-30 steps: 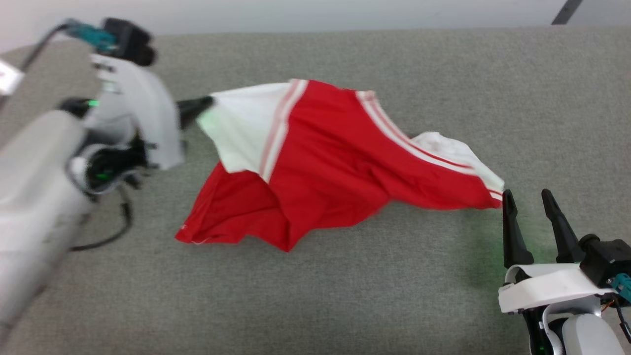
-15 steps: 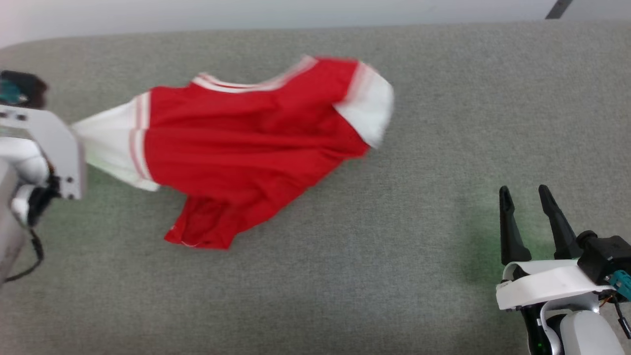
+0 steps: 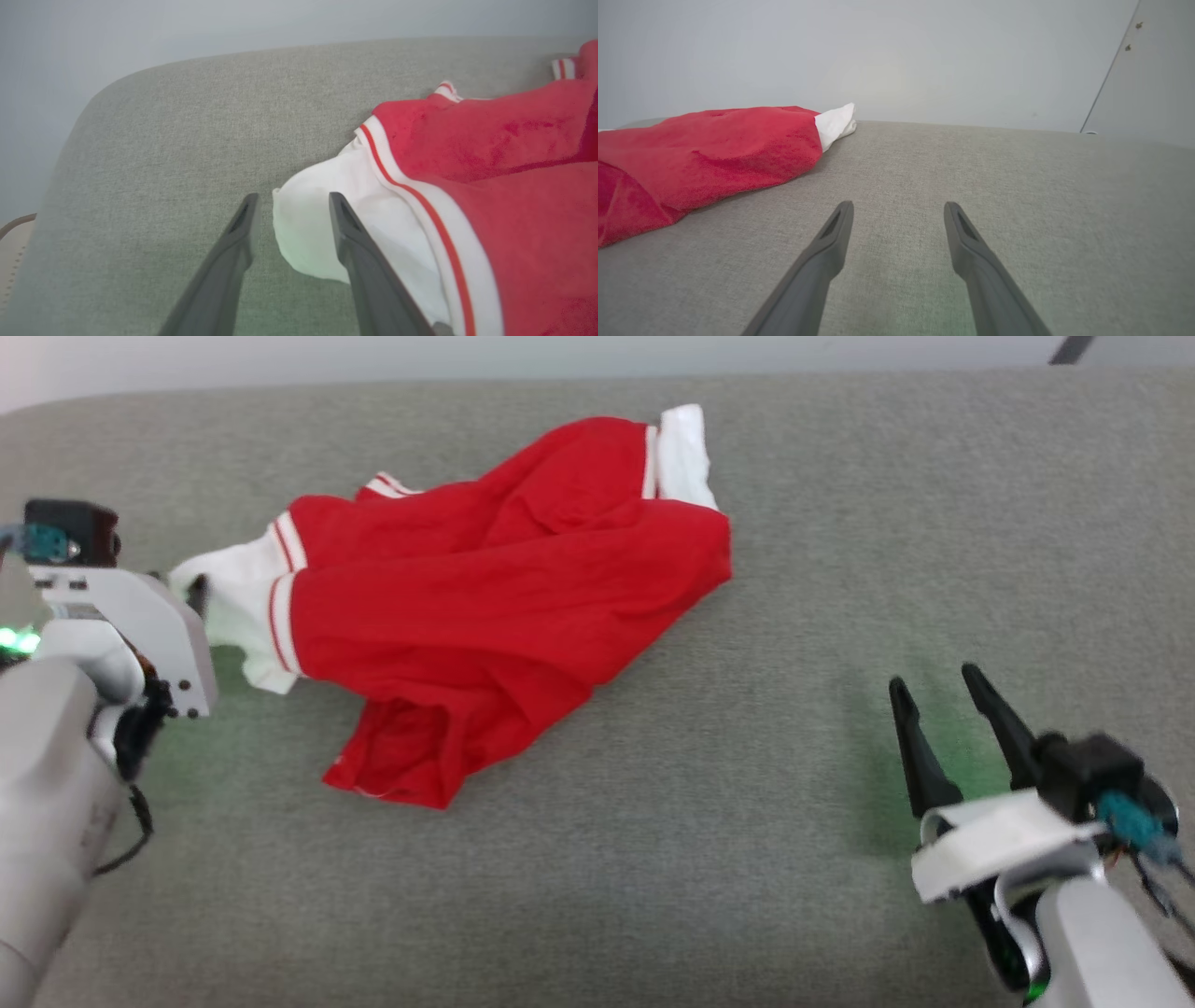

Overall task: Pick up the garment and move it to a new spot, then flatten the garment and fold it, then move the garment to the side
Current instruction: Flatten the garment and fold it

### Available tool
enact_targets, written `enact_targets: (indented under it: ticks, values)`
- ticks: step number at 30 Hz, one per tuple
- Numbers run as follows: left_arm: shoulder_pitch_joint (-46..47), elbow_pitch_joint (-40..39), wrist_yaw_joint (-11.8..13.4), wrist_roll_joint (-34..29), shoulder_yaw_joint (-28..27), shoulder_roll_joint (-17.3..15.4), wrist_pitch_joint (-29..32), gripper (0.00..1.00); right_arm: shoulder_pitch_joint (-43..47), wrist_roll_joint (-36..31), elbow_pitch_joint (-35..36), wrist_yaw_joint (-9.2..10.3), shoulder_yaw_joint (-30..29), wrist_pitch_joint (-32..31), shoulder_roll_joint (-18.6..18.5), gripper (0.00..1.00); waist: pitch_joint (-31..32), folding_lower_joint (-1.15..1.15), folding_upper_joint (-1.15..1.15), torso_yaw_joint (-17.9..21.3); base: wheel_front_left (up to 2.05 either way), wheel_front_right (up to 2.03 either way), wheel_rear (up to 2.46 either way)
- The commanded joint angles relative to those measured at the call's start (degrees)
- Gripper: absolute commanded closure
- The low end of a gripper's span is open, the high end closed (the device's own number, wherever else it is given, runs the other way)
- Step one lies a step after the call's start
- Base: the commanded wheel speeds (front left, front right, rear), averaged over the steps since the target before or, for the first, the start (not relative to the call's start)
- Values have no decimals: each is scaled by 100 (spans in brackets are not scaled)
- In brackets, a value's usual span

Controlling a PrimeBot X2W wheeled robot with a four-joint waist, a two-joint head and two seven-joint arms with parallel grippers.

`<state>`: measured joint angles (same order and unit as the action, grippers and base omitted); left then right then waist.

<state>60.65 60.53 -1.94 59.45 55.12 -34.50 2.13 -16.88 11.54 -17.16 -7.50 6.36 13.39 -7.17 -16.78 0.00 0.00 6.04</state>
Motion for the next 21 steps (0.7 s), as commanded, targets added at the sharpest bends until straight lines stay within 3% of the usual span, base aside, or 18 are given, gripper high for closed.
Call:
enact_targets:
  ticks: [1,8,12,16,21]
  values:
    - [-122,43,-54,78,-83,65,-235,0,-212,74,-49,2,116,-120,-114,0,115,0,0,-171,0,0,0]
    - [-784,-345,-239,375,-425,601,-1537,0,-1058,407,-403,2,595,-1506,-819,0,291,0,0,-800,0,0,0]
    - [-1181,-876,-38,131,-473,888,-1724,0,-1698,798,-719,2,618,-2586,-1006,0,272,0,0,-1279,0,0,0]
    - [-1704,-1815,271,-282,-947,1025,-1722,0,-2409,1167,-1143,2,911,-3515,-1226,0,193,0,0,-1717,0,0,0]
    - [-2328,-2861,550,-769,-1436,1065,-1727,0,-3284,1542,-1982,3,1102,-4247,-1382,0,-10,0,0,-2111,0,0,0]
